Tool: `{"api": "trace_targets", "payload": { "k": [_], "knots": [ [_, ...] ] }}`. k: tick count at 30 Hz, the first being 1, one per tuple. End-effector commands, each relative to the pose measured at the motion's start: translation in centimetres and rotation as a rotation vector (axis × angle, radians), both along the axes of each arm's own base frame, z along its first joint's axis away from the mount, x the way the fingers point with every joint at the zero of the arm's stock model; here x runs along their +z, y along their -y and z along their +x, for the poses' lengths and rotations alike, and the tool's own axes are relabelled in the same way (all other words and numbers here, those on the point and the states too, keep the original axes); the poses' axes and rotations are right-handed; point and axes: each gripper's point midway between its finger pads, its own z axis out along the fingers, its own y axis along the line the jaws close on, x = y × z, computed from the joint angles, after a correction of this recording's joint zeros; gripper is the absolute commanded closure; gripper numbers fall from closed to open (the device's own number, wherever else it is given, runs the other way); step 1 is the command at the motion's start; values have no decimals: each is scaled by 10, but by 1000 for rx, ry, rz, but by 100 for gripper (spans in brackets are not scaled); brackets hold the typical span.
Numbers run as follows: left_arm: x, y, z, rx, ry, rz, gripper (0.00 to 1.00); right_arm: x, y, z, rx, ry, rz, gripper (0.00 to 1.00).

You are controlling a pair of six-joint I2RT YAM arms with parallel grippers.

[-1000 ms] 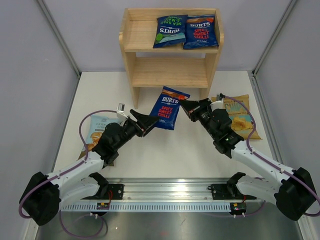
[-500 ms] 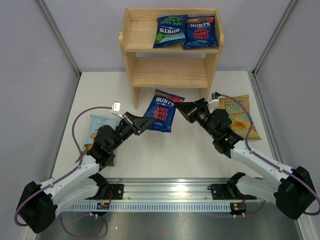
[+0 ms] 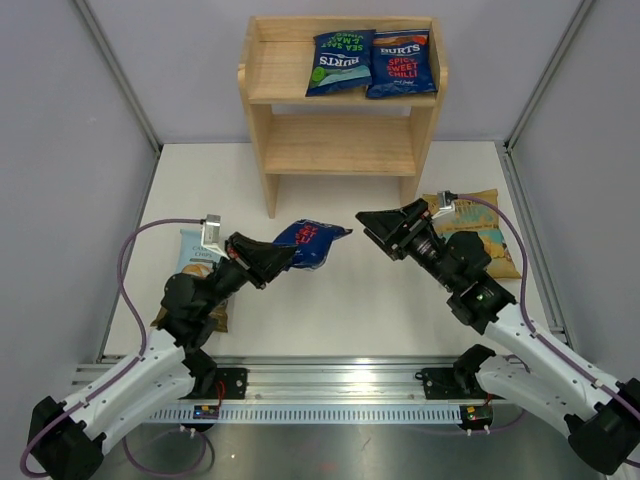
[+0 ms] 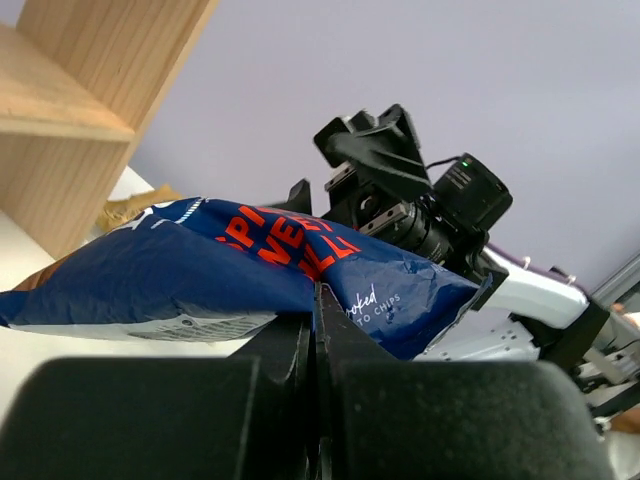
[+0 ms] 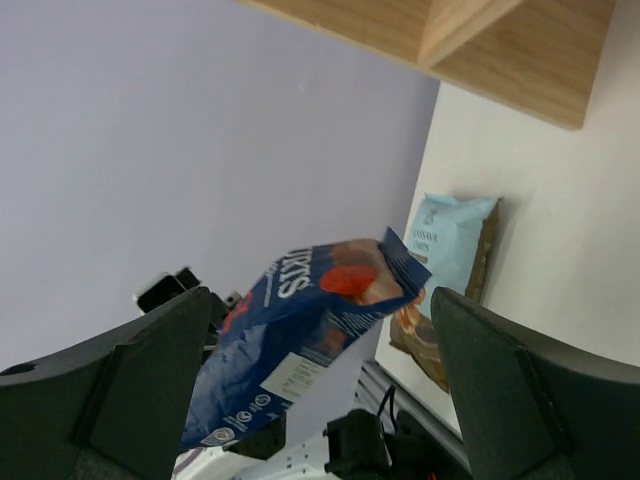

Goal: Place and organize the chips bags onto the shelf

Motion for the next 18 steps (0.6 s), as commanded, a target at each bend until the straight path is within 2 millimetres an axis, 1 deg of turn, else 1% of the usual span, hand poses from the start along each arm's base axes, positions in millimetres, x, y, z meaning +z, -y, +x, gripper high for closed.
{"api": "trace_targets", "payload": {
  "k": [1, 2, 3, 4, 5, 6, 7, 8, 9, 10, 11, 12, 14, 17, 18],
  "knots": [
    [24, -3, -12, 4, 190, 27, 100, -11, -19, -20, 154, -72, -81, 0],
    [24, -2, -14, -4, 212, 42, 100, -12, -23, -24, 189, -79, -82, 1],
    [26, 0, -18, -22, 241, 51, 100, -7, -30, -35, 260, -79, -72, 1],
    [28, 2, -26, -60, 279, 65, 100, -8, -34, -36, 290, -93, -63, 1],
    [28, 3, -29, -63, 321, 86, 100, -5, -39, -47, 357, -119, -27, 1],
    [29, 3, -31, -71, 347, 97, 100, -11, -42, -49, 379, -149, -8, 0],
    [28, 4, -35, -84, 368, 111, 100, -8, -44, -50, 395, -150, 30, 1],
    [28, 4, -36, -79, 406, 131, 100, -6, -45, -53, 419, -197, 89, 0],
    [27, 4, -37, -82, 418, 139, 100, -18, -46, -54, 430, -237, 109, 1],
    [28, 3, -39, -80, 442, 138, 100, -17, -47, -53, 438, -240, 144, 0],
    [27, 3, -40, -78, 463, 146, 100, -19, -48, -53, 444, -266, 168, 0],
    [26, 3, -40, -77, 472, 149, 100, -26, -50, -53, 451, -309, 201, 1],
    [27, 3, -40, -69, 497, 149, 100, -30, -51, -51, 441, -351, 226, 0],
    [27, 5, -39, -72, 526, 163, 100, -33, -59, -51, 451, -374, 237, 1],
    [27, 7, -43, -92, 543, 166, 100, -33, -61, -50, 450, -380, 247, 1]
  ]
}}
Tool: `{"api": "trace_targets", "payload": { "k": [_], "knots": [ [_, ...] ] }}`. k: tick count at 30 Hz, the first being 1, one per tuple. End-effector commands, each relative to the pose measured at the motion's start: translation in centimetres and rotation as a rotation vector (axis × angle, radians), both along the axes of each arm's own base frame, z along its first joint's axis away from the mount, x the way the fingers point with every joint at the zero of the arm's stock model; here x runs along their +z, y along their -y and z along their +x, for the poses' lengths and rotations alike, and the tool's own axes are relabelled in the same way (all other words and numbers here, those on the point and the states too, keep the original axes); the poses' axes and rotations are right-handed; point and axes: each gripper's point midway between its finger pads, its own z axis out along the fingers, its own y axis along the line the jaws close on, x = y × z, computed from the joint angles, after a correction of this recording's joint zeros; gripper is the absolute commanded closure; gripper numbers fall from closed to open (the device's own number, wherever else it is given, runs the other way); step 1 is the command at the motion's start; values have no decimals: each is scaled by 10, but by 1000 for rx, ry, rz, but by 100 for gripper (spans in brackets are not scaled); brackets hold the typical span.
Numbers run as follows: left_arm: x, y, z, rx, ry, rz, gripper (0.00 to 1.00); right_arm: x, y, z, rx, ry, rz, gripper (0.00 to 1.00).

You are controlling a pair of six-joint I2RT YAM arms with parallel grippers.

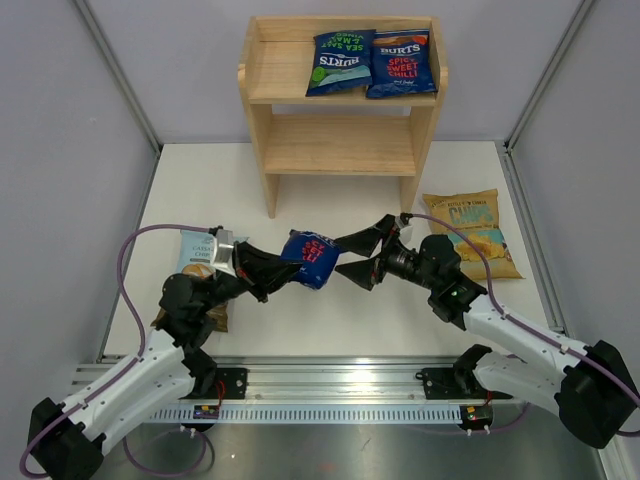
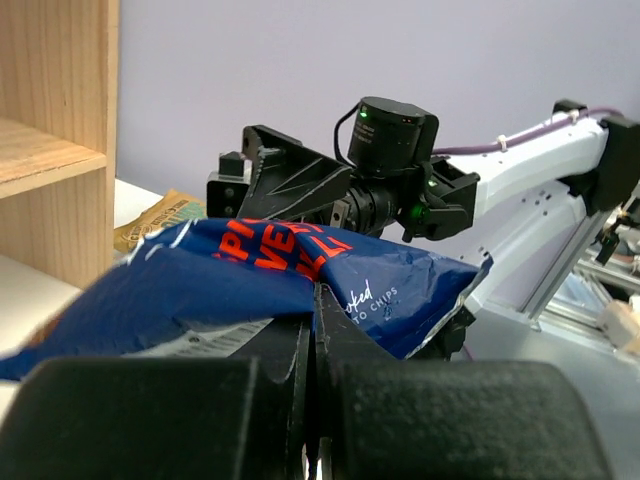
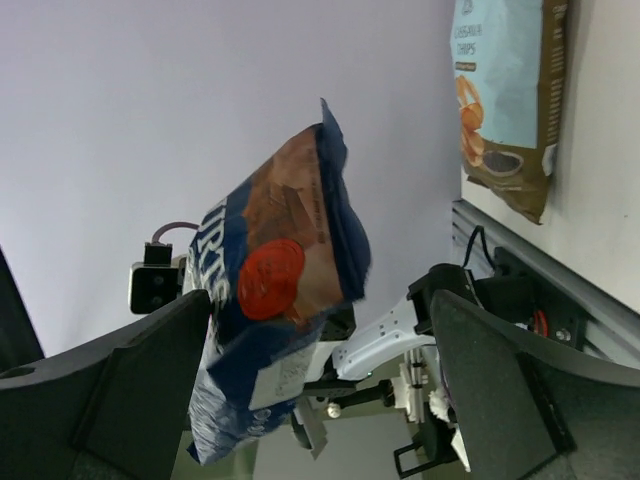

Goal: Place and organize the chips bags onto the shelf

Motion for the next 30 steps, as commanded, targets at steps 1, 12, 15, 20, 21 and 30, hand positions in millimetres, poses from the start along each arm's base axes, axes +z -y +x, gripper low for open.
{"api": "trace_targets", "payload": {
  "k": [1, 12, 15, 20, 21, 30],
  "knots": [
    [32, 0, -14, -39, 200, -30, 100, 32, -10, -6, 40, 13, 136, 1],
    [27, 14, -17, -90, 223, 17, 100, 46, -27, -1, 61, -9, 275, 16],
    [25, 11, -11, -40, 204, 24, 100, 44, -16, 3, -5, 3, 286, 47],
    [23, 3, -4, 23, 149, 23, 81, 48, -4, 7, -87, 63, 232, 60],
    [21, 1, 2, 56, 115, 26, 76, 45, -3, 8, -103, 65, 208, 65],
    [21, -30, 28, 263, -244, -61, 1, 72, 28, 28, -334, 380, 26, 80]
  ]
}}
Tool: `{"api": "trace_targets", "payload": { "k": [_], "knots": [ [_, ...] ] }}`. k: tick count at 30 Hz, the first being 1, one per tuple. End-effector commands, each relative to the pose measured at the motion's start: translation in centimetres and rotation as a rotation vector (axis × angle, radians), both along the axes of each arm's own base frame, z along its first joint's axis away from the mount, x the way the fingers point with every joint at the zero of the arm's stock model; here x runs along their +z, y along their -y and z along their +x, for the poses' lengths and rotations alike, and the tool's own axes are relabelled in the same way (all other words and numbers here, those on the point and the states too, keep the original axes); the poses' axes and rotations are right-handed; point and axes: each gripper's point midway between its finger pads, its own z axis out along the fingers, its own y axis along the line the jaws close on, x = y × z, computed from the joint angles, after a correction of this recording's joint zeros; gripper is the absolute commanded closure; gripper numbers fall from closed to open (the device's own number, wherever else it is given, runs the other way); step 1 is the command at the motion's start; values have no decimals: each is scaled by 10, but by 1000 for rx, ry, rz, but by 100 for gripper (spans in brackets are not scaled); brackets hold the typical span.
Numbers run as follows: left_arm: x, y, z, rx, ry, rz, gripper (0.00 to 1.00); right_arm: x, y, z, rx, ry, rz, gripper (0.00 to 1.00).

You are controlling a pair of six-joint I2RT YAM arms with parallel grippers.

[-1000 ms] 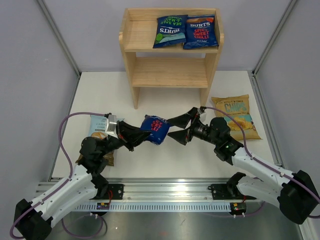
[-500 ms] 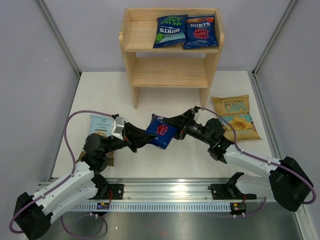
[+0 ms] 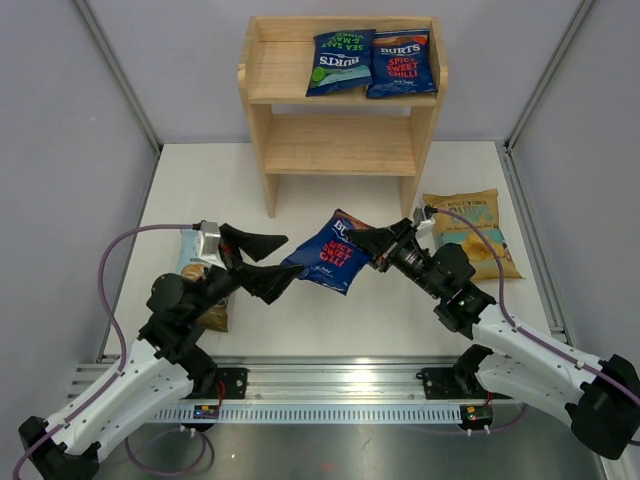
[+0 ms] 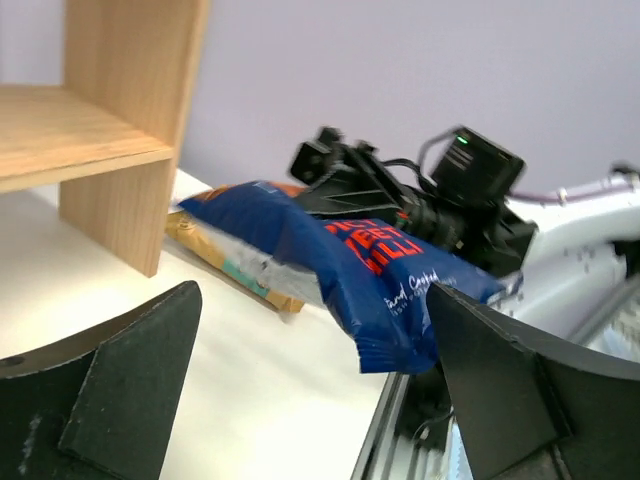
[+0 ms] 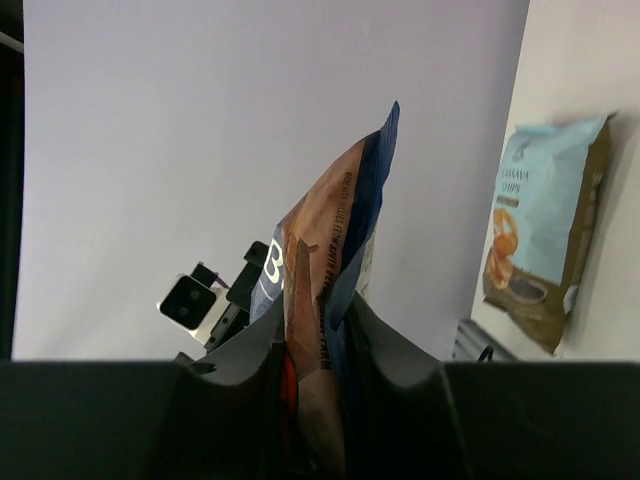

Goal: Place and organize the chips bags onto the shelf

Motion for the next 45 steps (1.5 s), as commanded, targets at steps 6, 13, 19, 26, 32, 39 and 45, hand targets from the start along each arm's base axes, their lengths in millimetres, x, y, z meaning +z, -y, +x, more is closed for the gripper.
{"api": "trace_targets", "payload": {
  "k": [6, 13, 19, 26, 32, 39, 45],
  "knots": [
    [26, -14, 9, 23, -333, -309, 1, 53, 22, 26, -252, 339, -119, 83],
    [33, 3, 15, -68, -423, -380, 1, 71, 21, 27, -284, 468, -69, 87],
    [24, 17, 27, -81, -474, -375, 1, 81, 22, 27, -315, 532, -26, 88],
    [40, 27, 25, -141, -413, -393, 2, 85, 20, 26, -342, 585, -49, 90],
    [47, 40, 21, -222, -420, -399, 21, 81, 9, 23, -327, 639, -106, 89],
    [43, 42, 27, -202, -453, -426, 59, 78, 15, 20, -372, 658, -93, 86],
    [38, 34, 32, -126, -431, -406, 83, 72, 21, 19, -393, 662, -123, 78]
  ]
}}
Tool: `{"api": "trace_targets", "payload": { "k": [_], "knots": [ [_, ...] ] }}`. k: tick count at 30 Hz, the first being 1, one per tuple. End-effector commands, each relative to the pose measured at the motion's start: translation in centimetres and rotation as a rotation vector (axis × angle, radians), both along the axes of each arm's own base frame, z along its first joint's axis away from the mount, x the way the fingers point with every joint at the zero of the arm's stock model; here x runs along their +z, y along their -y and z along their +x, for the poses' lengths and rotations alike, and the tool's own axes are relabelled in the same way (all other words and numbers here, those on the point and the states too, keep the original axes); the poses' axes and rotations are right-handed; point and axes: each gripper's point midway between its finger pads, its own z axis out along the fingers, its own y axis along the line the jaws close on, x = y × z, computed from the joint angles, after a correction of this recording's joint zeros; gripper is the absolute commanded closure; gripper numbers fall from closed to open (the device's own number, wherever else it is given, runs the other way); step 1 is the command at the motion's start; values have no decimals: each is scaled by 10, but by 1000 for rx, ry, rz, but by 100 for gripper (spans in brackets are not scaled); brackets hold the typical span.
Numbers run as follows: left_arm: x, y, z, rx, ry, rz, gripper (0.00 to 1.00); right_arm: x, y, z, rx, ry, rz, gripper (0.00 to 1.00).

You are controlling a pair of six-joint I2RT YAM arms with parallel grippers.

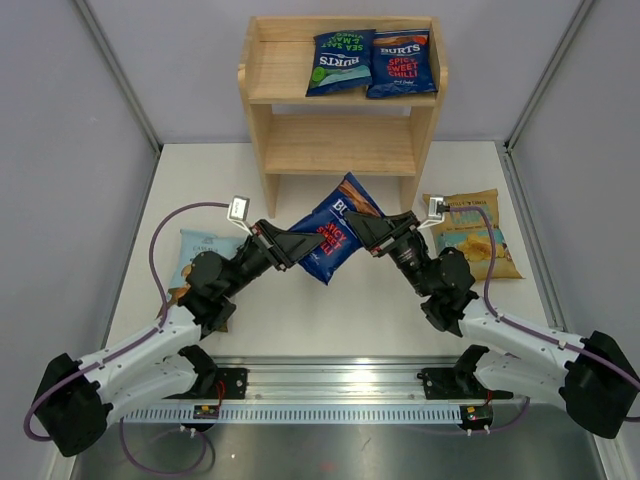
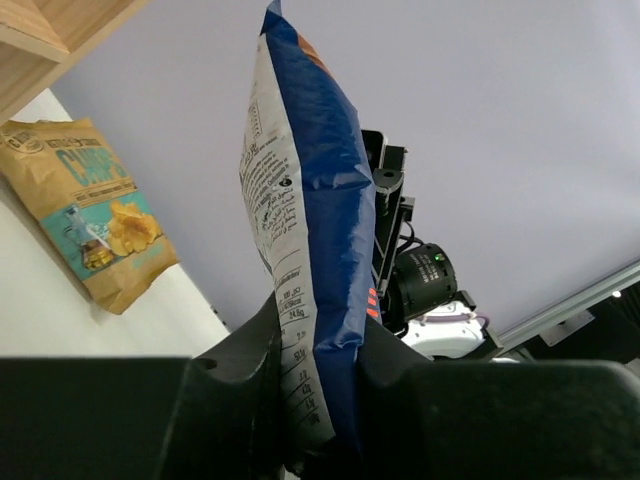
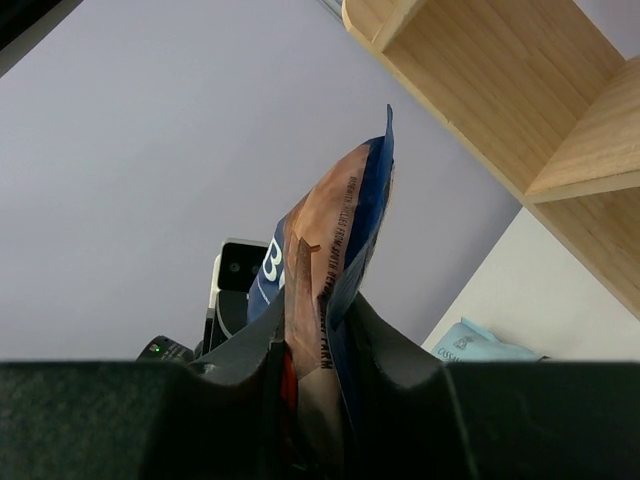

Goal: Place and organize the chips bags onto the shelf

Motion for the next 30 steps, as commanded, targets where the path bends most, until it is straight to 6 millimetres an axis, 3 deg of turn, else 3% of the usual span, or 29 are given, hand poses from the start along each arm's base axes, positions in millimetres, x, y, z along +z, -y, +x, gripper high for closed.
{"api": "trace_targets", "payload": {
  "k": [1, 4, 8, 11, 16, 19, 20, 21, 22, 23, 24, 25, 27, 28, 30],
  "knots": [
    [35, -13, -5, 55, 115, -52, 85, 17, 17, -3, -73, 71, 33, 70],
    [38, -15, -6, 70, 153, -30, 92, 15, 21, -6, -82, 73, 18, 49],
    [48, -23, -11, 99, 219, -17, 93, 14, 33, -11, -116, 62, -40, 33],
    [55, -30, -9, 140, 237, 5, 94, 6, 47, -12, -165, 27, -92, 26],
    [69, -41, -2, 197, 262, 55, 95, -10, 77, -18, -255, -29, -158, 24],
    [97, -50, 0, 242, 318, 63, 95, -15, 92, -19, -308, -56, -178, 23],
    [96, -50, 6, 254, 299, 94, 95, -18, 99, -22, -322, -71, -192, 23],
    [122, -58, 6, 289, 341, 82, 95, -20, 105, -21, -345, -86, -196, 23],
    [130, -60, 9, 304, 347, 91, 95, -19, 109, -22, -356, -91, -199, 23],
    [129, -60, 19, 323, 316, 124, 95, -22, 114, -25, -365, -105, -211, 23],
    [152, -69, 24, 361, 337, 113, 95, -23, 118, -25, -378, -115, -213, 23],
    [161, -72, 28, 377, 340, 111, 95, -21, 120, -27, -379, -115, -213, 23],
    [168, -75, 46, 405, 329, 129, 94, -23, 126, -30, -388, -130, -220, 23],
    [193, -81, 44, 427, 361, 104, 94, -25, 129, -32, -391, -139, -226, 23],
    [196, -81, 70, 475, 343, 152, 94, -26, 134, -33, -403, -149, -223, 23]
  ]
}}
